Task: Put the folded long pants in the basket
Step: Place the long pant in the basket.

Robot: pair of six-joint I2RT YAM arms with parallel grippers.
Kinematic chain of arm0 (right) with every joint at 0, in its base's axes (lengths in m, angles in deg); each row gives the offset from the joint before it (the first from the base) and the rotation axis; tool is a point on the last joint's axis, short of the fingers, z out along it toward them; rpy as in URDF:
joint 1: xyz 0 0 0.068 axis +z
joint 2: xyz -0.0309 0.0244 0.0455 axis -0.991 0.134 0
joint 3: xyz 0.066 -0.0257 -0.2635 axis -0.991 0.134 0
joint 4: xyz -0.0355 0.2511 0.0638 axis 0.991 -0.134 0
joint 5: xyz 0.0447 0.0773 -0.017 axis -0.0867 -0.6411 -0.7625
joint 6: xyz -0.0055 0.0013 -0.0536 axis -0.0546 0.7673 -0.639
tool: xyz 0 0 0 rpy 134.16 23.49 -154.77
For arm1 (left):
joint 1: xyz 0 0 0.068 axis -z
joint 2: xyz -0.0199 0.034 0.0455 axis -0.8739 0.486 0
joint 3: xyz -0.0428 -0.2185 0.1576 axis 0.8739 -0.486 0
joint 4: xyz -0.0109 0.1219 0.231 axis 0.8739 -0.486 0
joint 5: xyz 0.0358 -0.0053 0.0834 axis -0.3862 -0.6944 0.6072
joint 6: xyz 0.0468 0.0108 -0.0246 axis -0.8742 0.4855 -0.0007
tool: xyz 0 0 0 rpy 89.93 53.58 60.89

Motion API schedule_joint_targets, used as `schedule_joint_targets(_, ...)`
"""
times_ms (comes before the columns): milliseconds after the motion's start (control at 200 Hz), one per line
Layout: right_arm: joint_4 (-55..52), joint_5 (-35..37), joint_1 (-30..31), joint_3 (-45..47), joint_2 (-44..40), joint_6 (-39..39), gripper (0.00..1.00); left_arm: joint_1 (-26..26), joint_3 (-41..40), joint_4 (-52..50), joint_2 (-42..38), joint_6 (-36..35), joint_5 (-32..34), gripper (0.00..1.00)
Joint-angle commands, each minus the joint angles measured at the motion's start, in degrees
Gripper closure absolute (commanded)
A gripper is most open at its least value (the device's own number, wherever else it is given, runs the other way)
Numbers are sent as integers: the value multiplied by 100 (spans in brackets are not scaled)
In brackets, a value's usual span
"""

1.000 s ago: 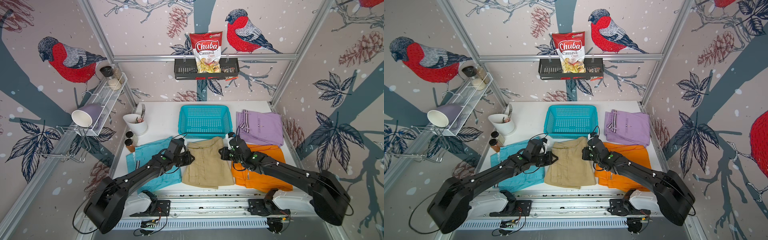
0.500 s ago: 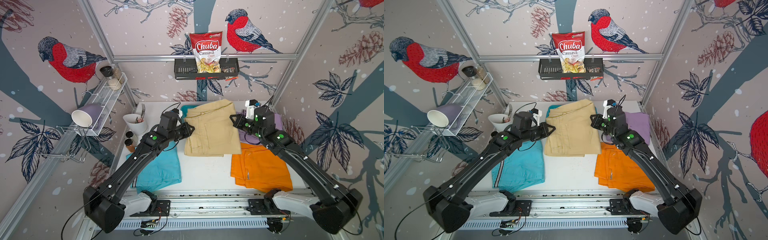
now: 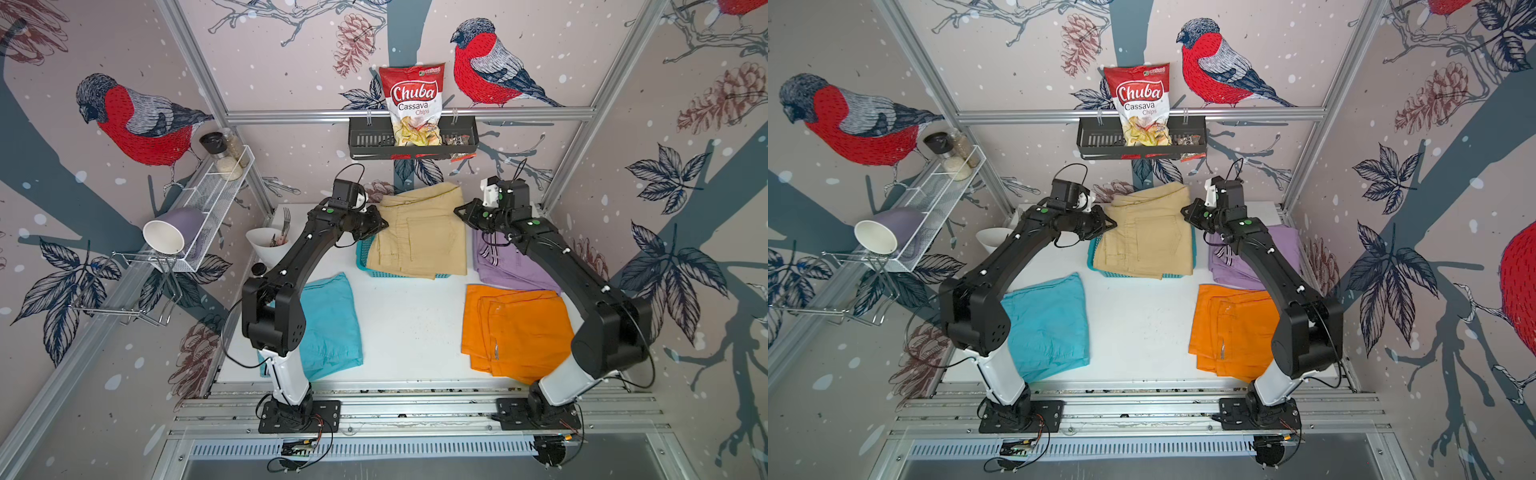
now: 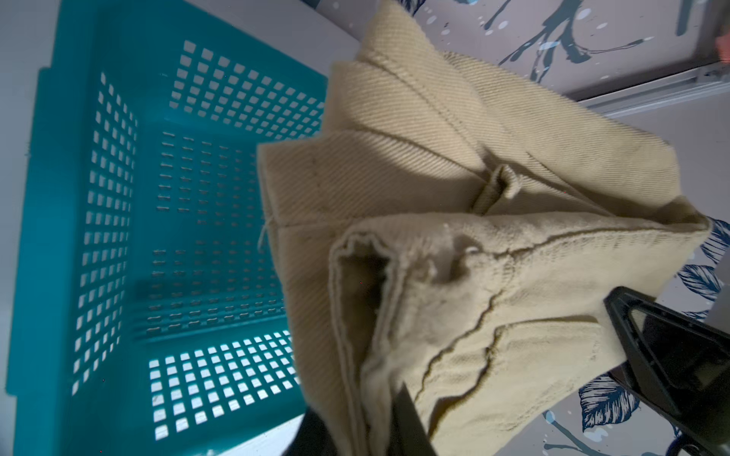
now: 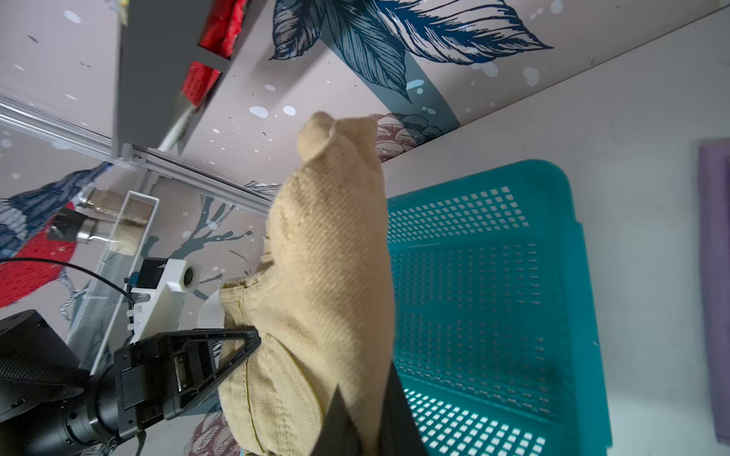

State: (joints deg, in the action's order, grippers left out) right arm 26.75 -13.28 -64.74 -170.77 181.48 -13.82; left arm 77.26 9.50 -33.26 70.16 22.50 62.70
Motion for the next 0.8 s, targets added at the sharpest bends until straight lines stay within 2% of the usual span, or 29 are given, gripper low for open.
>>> schedule_joint_targets(0,309,368,-60,-195,426,-329,100,-203,7,-199,304,58,123,100)
schedule_joint_targets(145,256,281,-90,-589,1301,-604,100,-328,-130,83,609,107,97,100)
schedule_joint_targets(305,79,240,-190,-1049,2198,-917,100,-444,366,-209,1247,-140,-30,100)
schedule_joint_targets(615,288,463,-255,-1121,2741,-1282,100,-518,730,-80,1789,-312,176,100)
schedule_joint_targets(795,420,576,-347,-1127,3097,-1540,100,-518,408,391,1856,-378,349,100)
